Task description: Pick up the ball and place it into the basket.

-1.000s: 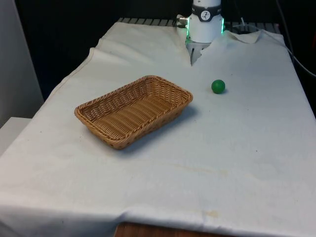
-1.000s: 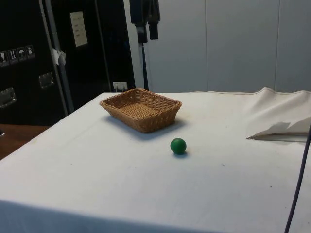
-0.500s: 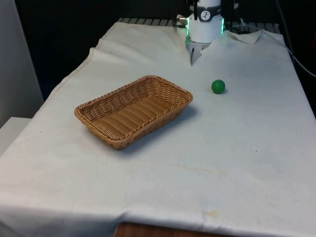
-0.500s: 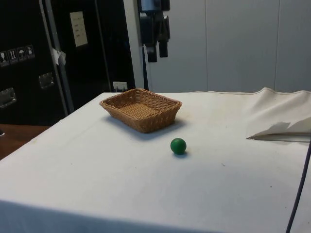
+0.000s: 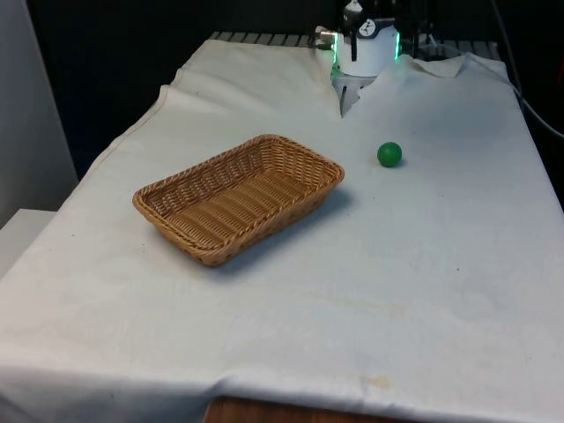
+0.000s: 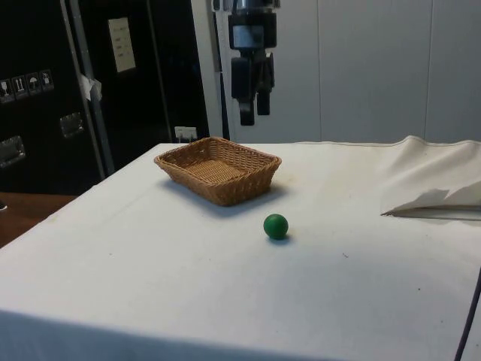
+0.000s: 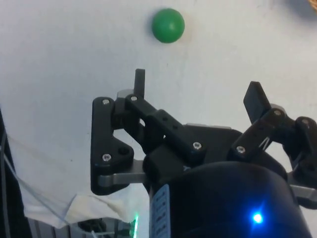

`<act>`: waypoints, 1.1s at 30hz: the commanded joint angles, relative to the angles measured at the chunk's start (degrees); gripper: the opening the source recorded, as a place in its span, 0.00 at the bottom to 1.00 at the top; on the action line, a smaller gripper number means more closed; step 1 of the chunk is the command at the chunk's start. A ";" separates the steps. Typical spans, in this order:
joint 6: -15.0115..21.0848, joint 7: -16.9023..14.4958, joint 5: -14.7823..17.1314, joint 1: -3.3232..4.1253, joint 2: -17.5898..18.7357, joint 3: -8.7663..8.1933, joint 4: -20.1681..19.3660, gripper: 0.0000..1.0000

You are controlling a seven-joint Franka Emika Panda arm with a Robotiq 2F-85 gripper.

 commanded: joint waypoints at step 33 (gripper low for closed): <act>19.37 -1.89 3.95 0.40 9.85 1.95 -9.11 1.00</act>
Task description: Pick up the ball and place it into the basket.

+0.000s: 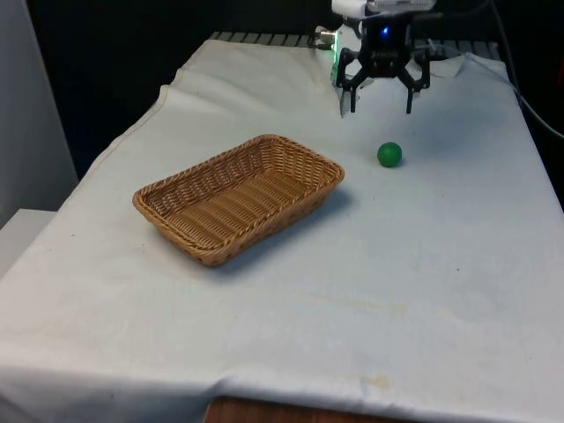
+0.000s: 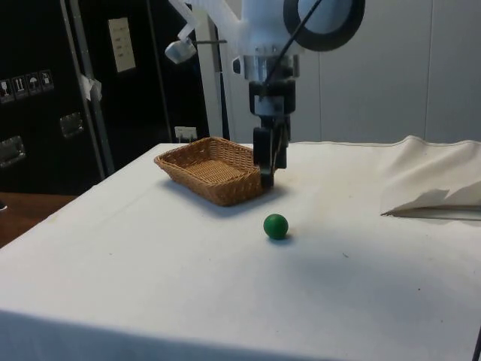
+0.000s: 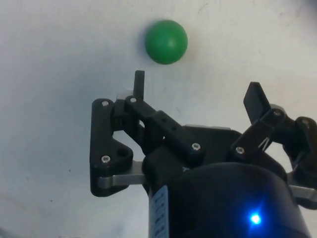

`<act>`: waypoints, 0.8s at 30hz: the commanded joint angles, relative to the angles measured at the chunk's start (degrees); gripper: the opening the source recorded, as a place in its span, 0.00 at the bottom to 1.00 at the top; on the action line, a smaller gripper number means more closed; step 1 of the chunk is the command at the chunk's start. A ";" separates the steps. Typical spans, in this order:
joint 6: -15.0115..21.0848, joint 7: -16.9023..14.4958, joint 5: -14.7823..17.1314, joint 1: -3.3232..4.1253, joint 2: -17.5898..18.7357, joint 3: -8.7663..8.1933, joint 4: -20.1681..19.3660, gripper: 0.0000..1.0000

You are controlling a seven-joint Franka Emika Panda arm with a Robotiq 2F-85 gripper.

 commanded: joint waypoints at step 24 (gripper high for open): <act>11.34 -3.27 10.20 -0.74 11.97 5.33 -0.23 1.00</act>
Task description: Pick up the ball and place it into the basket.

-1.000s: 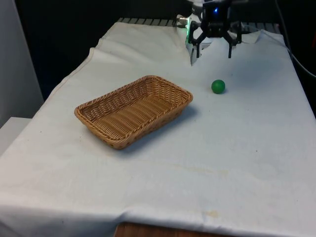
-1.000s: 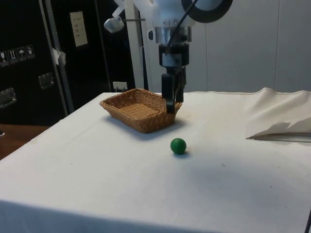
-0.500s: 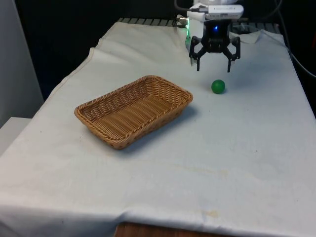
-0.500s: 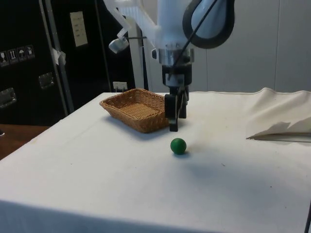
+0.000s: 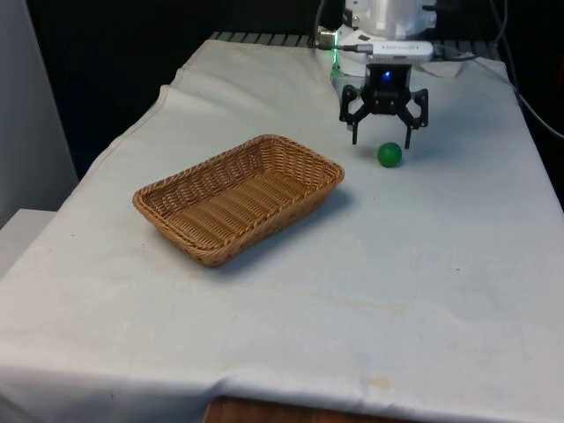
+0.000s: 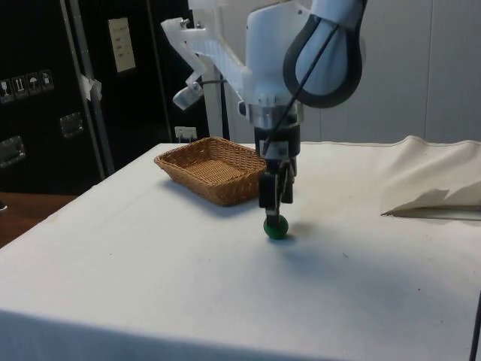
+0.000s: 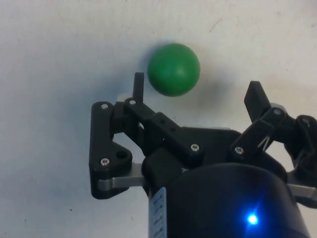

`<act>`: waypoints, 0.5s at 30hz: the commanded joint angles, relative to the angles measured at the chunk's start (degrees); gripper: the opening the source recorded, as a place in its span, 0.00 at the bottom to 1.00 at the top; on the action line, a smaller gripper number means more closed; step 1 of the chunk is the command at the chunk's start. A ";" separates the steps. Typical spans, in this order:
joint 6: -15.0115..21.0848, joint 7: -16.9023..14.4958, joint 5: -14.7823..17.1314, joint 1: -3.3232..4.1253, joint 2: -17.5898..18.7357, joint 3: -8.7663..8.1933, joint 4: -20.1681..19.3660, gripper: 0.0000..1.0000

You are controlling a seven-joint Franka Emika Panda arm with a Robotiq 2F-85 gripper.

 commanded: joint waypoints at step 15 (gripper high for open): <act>3.27 -1.20 5.90 -1.15 3.15 3.95 0.69 1.00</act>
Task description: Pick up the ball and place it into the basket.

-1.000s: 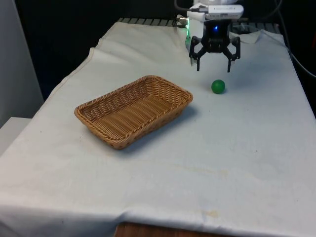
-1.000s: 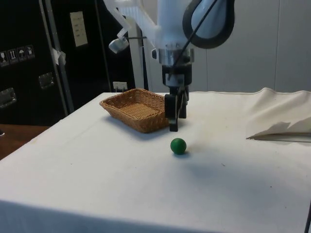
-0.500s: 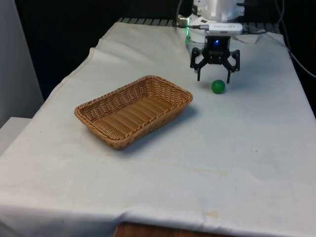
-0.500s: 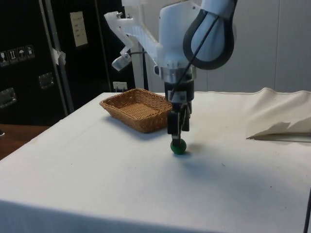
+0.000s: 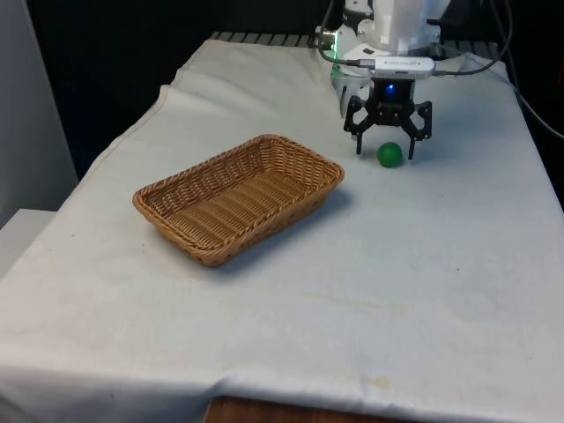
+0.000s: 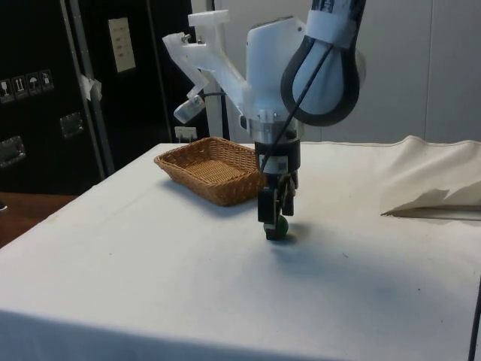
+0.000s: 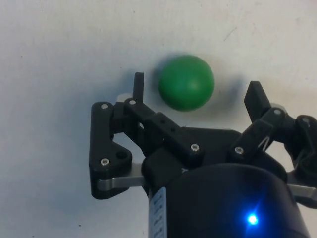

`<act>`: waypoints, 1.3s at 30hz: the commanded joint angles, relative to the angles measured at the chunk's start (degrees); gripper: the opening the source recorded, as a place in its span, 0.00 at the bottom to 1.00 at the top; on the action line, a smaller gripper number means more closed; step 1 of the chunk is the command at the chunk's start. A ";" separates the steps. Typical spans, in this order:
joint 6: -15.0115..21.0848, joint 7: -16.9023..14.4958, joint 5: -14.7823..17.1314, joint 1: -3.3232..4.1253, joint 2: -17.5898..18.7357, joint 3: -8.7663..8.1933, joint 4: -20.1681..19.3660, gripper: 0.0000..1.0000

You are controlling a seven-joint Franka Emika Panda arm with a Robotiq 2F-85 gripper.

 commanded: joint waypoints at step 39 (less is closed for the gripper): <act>-0.86 0.29 -0.63 0.29 -0.63 -0.63 0.57 0.02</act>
